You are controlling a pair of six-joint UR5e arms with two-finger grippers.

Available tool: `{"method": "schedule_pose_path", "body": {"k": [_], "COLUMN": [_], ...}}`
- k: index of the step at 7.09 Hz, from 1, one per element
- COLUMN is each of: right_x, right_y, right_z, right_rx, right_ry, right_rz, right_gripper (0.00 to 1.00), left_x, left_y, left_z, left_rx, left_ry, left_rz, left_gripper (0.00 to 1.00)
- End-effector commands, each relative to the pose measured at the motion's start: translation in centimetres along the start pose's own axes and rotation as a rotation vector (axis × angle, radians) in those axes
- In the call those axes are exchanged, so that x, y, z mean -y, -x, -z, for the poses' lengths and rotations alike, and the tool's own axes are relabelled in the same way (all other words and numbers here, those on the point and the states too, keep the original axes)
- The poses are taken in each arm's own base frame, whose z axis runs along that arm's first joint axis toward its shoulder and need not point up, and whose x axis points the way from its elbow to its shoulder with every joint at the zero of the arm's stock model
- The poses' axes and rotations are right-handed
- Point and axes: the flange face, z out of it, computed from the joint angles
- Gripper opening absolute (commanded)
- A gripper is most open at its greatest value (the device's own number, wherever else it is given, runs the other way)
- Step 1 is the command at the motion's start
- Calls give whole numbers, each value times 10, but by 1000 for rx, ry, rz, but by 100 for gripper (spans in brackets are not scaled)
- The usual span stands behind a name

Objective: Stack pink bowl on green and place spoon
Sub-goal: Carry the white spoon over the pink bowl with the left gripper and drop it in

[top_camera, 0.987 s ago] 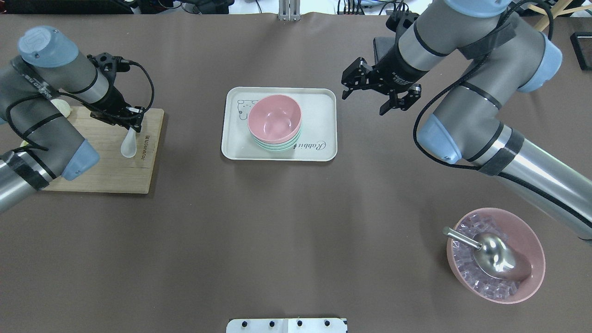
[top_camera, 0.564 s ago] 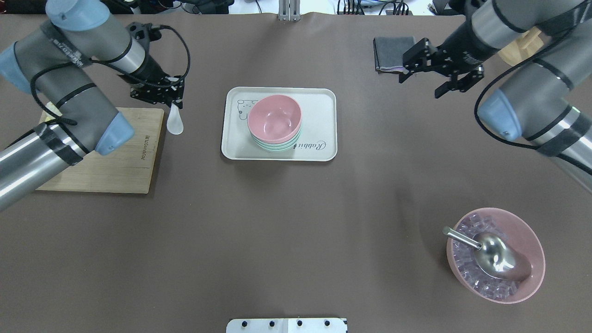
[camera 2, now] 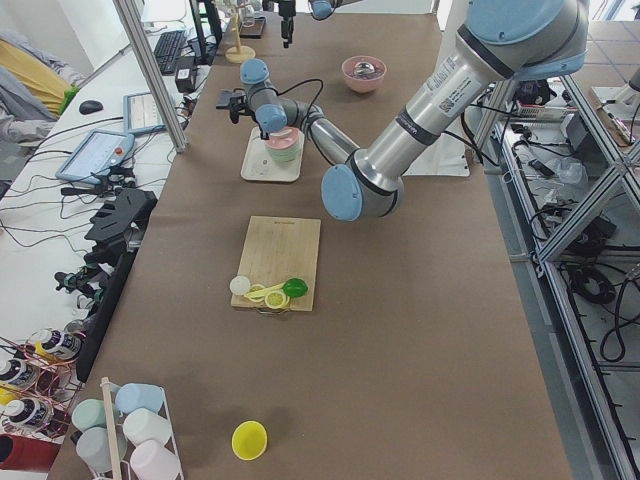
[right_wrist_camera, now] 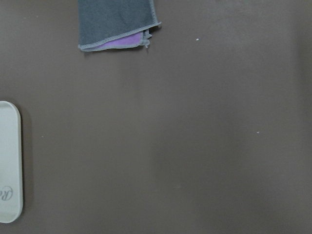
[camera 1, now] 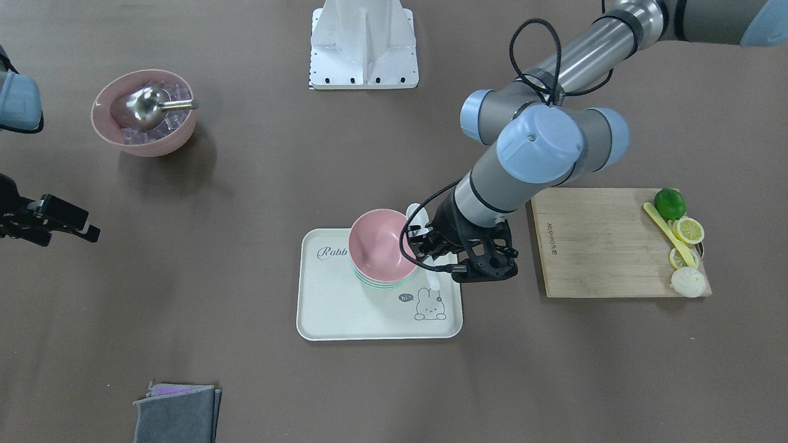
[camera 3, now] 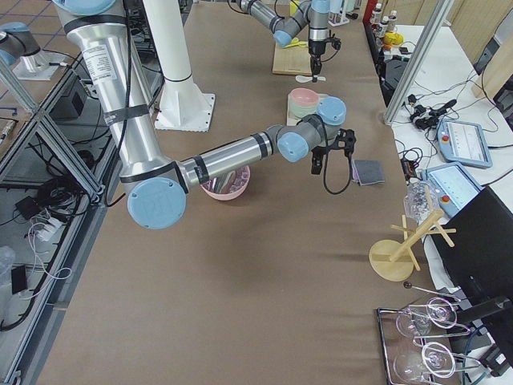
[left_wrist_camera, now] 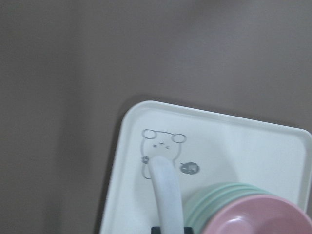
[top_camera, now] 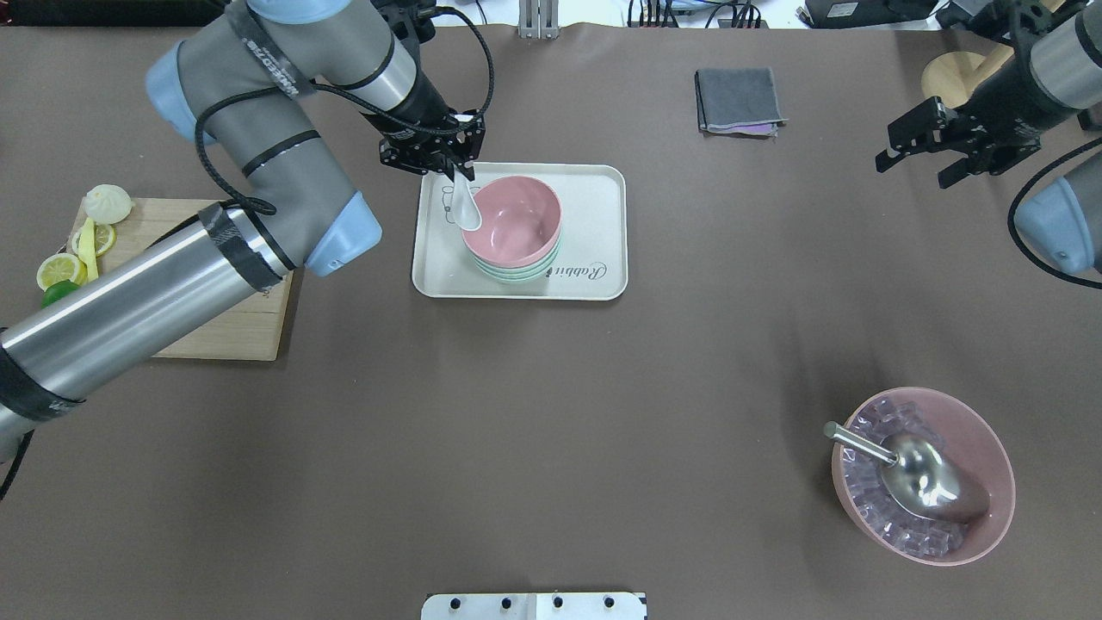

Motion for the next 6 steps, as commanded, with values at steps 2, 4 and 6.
{"method": "schedule_pose_path", "body": {"k": [2, 4, 6], "right_x": [-4, -3, -11], "right_y": [-31, -37, -68], "right_z": [3, 5, -5], "right_rx": [-24, -27, -95], "right_ry": [-9, -11, -16], "right_rz": [21, 18, 106], "right_gripper": [100, 100, 100], "left_x": [-13, -10, -5], "left_y": [-2, 96, 262], "left_z": [-20, -10, 55], "left_rx": [-29, -18, 71], "left_ry": [-35, -53, -56], "left_rz": [-44, -27, -141], "left_gripper": [98, 98, 98]}}
